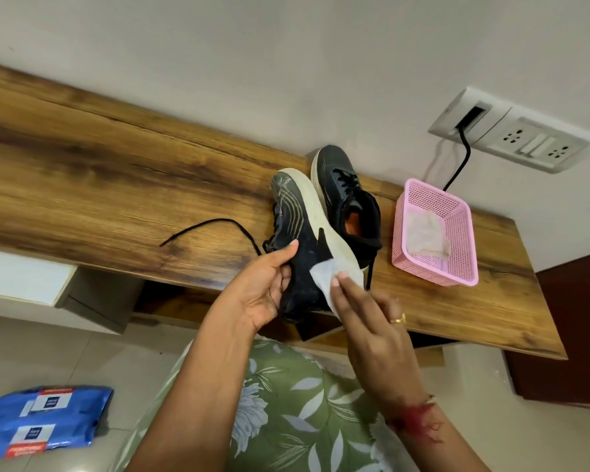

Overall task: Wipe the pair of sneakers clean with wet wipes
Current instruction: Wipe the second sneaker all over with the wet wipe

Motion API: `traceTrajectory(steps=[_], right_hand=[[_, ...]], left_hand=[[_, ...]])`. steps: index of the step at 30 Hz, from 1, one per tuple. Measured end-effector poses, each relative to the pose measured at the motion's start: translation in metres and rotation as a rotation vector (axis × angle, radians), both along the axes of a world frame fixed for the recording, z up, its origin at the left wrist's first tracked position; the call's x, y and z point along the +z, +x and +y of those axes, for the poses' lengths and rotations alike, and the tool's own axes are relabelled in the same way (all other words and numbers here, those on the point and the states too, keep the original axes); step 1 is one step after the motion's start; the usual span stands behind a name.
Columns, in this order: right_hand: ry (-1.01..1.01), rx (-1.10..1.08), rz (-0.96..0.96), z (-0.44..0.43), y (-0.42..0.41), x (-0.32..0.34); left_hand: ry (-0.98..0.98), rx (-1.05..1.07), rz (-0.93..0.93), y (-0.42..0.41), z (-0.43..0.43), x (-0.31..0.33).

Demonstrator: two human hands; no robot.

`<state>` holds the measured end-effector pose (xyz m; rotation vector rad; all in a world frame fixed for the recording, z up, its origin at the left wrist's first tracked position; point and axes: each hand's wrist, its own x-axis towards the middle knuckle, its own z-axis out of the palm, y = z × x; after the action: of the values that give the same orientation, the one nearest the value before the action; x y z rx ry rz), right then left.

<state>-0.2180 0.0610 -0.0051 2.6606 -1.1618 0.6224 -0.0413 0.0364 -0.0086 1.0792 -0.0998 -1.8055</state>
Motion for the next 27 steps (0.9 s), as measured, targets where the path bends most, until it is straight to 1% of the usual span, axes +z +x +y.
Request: traceTrajectory(steps=[3, 5, 6, 8, 9, 10, 11, 12, 13, 15, 16, 18, 21, 22, 24, 26, 27], right_hand=[[0.066, 0.051, 0.072, 0.011, -0.015, -0.014], [0.141, 0.065, 0.058, 0.022, -0.016, -0.013], [0.216, 0.060, -0.008, 0.029, -0.014, -0.012], [0.438, -0.015, -0.313, 0.040, -0.001, -0.008], [0.480, -0.072, -0.467, 0.044, 0.007, -0.004], [0.456, -0.132, -0.578, 0.044, 0.014, 0.001], [0.374, -0.177, -0.612, 0.040, 0.021, 0.006], [0.296, -0.204, -0.607, 0.034, 0.028, 0.009], [0.231, -0.219, -0.542, 0.029, 0.035, 0.010], [0.156, -0.232, -0.302, 0.024, 0.048, 0.001], [0.143, -0.226, -0.208, 0.028, 0.052, -0.007], [0.193, -0.197, -0.128, 0.043, 0.055, -0.022], [0.294, -0.142, -0.171, 0.065, 0.056, -0.027], [0.307, -0.128, -0.210, 0.068, 0.057, -0.025], [0.337, -0.140, -0.347, 0.067, 0.056, -0.010], [0.250, -0.185, -0.468, 0.054, 0.050, 0.007], [0.197, -0.209, -0.476, 0.045, 0.047, 0.012]], left_hand=[[-0.020, -0.008, -0.012, 0.000, 0.001, -0.001], [-0.025, -0.027, -0.035, -0.003, 0.000, 0.000], [-0.023, -0.038, -0.040, -0.003, 0.000, 0.002], [-0.002, -0.037, -0.047, -0.004, 0.000, 0.002], [0.009, -0.029, -0.048, -0.004, 0.000, 0.000], [0.015, -0.028, -0.043, -0.005, 0.000, -0.001], [0.015, -0.027, -0.029, -0.006, 0.000, -0.001], [0.016, -0.023, -0.016, -0.008, 0.000, -0.002], [0.021, -0.013, -0.020, -0.010, 0.000, -0.002], [0.067, 0.011, -0.049, -0.011, -0.002, -0.003], [0.098, 0.007, -0.029, -0.011, -0.003, -0.003], [0.160, 0.002, 0.026, -0.009, -0.001, 0.000], [0.177, 0.032, 0.069, -0.005, 0.000, 0.000], [0.162, 0.042, 0.064, -0.004, 0.000, -0.001], [0.121, 0.040, 0.032, -0.004, 0.000, 0.001], [0.100, 0.012, -0.012, -0.008, -0.002, -0.002], [0.094, 0.003, -0.029, -0.009, -0.003, -0.003]])
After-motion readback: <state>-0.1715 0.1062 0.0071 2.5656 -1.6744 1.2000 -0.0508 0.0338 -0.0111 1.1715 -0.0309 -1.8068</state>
